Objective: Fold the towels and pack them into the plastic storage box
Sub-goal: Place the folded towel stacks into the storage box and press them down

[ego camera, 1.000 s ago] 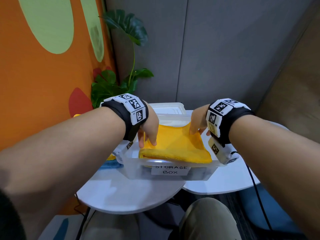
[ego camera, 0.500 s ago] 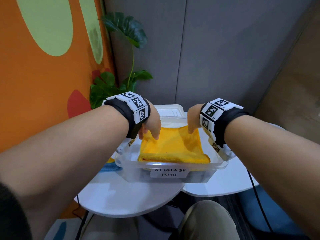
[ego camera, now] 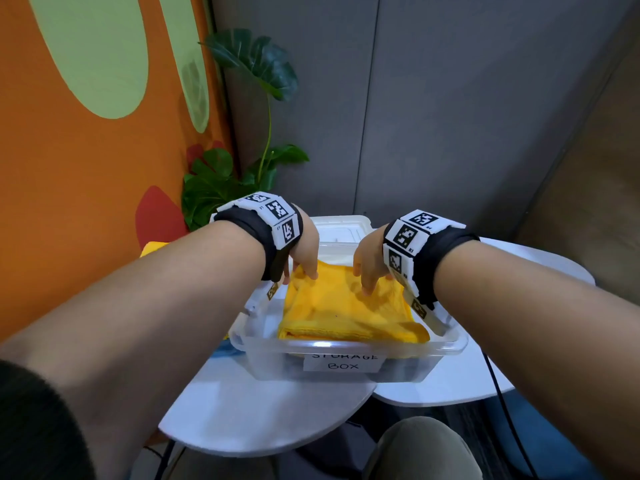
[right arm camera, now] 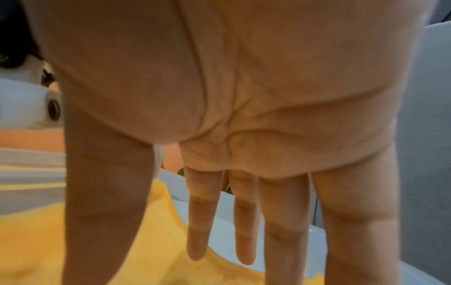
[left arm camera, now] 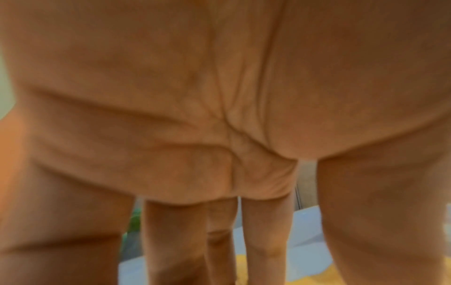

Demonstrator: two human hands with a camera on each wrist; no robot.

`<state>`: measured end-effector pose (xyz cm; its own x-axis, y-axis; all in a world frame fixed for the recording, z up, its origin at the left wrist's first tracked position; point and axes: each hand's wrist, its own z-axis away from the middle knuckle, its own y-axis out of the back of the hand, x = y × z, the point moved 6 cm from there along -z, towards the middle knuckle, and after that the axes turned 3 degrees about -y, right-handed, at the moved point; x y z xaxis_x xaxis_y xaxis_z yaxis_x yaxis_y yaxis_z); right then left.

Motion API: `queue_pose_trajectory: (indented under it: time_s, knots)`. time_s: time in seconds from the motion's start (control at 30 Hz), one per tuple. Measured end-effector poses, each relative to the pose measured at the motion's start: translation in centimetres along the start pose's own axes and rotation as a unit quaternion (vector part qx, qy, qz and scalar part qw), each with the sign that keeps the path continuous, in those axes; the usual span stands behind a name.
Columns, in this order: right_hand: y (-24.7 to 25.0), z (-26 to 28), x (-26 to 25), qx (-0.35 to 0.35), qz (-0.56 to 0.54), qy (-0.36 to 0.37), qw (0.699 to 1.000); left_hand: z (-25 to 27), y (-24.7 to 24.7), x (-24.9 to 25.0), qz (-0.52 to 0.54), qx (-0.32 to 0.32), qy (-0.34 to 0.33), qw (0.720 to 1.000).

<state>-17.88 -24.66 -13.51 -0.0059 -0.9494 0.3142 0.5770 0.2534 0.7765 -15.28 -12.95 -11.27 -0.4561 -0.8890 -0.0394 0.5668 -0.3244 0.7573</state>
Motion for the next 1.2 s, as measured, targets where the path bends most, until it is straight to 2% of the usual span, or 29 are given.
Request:
queue_pose_trajectory:
  time_s: [0.07,0.17,0.27,0.33,0.4,0.47,0.6,0.7,0.8,0.97,1.07,1.2]
  knots:
    - [-0.5,-0.2,-0.3,-0.014,0.012,-0.002,1.000,0.0,0.3,-0.1,0.024,0.017,-0.029,0.999]
    - [-0.5,-0.2,-0.3,-0.018,-0.011,0.001,1.000,-0.3,-0.5,-0.1,-0.020,-0.001,-0.036,0.999]
    - [0.0,1.0,-0.1,-0.037,-0.095,0.006,0.995,0.0,-0.6,0.7,-0.095,0.002,-0.035,0.995]
    - [0.0,2.1,-0.3,-0.077,-0.132,0.021,0.988,0.9,-0.1,1.6,-0.168,0.031,-0.044,0.984]
    - [-0.5,3.2,-0.7,-0.137,-0.158,0.039,0.977,1.8,0.1,2.8,-0.197,0.036,-0.063,0.978]
    - [-0.8,4.2,-1.1,-0.183,-0.164,0.050,0.968,2.2,-0.3,3.6,-0.155,0.005,-0.094,0.983]
    - [-2.3,5.6,-2.0,-0.253,-0.165,0.056,0.952,2.5,-2.4,4.8,-0.048,-0.116,-0.149,0.981]
    - [-3.1,5.7,-2.7,-0.260,-0.140,0.068,0.953,2.2,-3.8,5.0,-0.037,-0.158,-0.139,0.977]
    - [-4.1,5.8,-3.1,-0.296,-0.113,0.077,0.945,1.9,-4.8,4.8,-0.037,-0.182,-0.128,0.974]
    - [-4.6,4.5,-4.1,-0.225,-0.060,0.090,0.968,1.5,-5.5,4.9,-0.069,-0.169,-0.130,0.974]
    - [-4.9,4.1,-4.8,-0.222,-0.015,0.105,0.969,1.8,-5.5,4.8,-0.094,-0.163,-0.134,0.973]
    - [-4.1,3.5,-4.5,-0.230,-0.088,0.098,0.964,2.5,-3.1,3.3,-0.052,-0.130,-0.128,0.982]
